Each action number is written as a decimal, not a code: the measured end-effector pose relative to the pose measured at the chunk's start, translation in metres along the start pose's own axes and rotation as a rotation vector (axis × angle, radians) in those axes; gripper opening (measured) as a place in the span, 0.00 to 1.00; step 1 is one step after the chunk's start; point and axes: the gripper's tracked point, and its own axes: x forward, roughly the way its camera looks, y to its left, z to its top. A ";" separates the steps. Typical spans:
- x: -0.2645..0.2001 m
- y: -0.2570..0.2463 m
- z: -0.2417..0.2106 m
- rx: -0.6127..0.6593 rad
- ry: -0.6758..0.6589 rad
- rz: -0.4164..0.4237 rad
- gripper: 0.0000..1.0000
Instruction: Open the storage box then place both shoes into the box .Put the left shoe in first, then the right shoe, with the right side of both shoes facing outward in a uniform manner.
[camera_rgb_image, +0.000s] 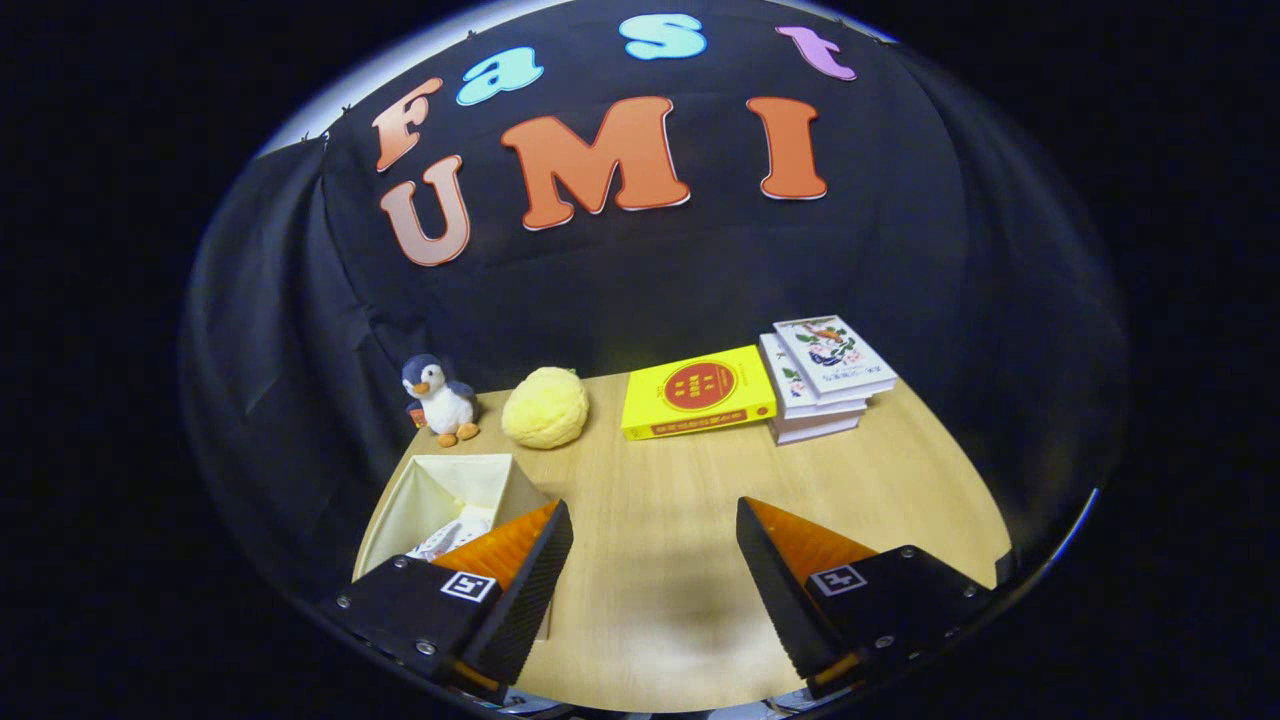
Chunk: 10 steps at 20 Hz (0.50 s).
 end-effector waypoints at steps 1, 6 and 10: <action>-0.005 -0.016 0.009 -0.015 -0.024 -0.001 0.98; -0.028 -0.088 0.051 -0.055 -0.159 -0.060 0.98; -0.050 -0.128 0.081 -0.054 -0.260 -0.091 0.98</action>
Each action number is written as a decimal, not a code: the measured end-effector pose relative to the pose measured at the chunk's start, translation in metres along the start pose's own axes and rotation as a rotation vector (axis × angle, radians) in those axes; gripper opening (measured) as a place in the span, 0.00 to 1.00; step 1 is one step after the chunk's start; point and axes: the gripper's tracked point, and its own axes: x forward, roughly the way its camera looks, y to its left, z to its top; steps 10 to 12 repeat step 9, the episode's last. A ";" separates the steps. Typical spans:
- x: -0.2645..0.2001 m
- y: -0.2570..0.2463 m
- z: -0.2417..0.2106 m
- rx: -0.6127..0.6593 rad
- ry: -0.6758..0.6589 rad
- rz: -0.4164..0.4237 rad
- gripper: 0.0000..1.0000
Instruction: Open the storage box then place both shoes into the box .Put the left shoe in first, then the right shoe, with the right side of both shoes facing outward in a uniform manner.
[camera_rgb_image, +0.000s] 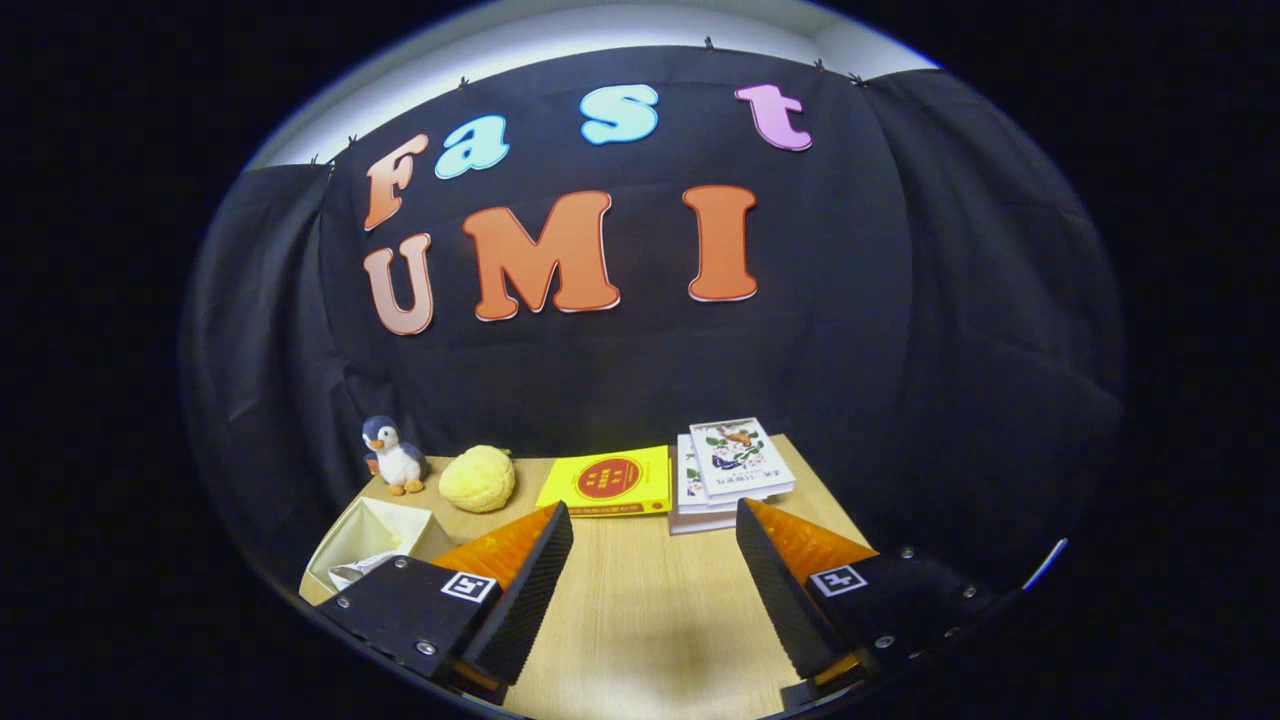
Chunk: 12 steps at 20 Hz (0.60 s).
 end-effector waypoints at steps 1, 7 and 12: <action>-0.002 -0.009 0.006 -0.007 -0.023 -0.015 0.98; -0.018 -0.029 0.033 0.012 -0.120 -0.021 0.98; -0.019 -0.030 0.034 0.037 -0.122 -0.013 0.98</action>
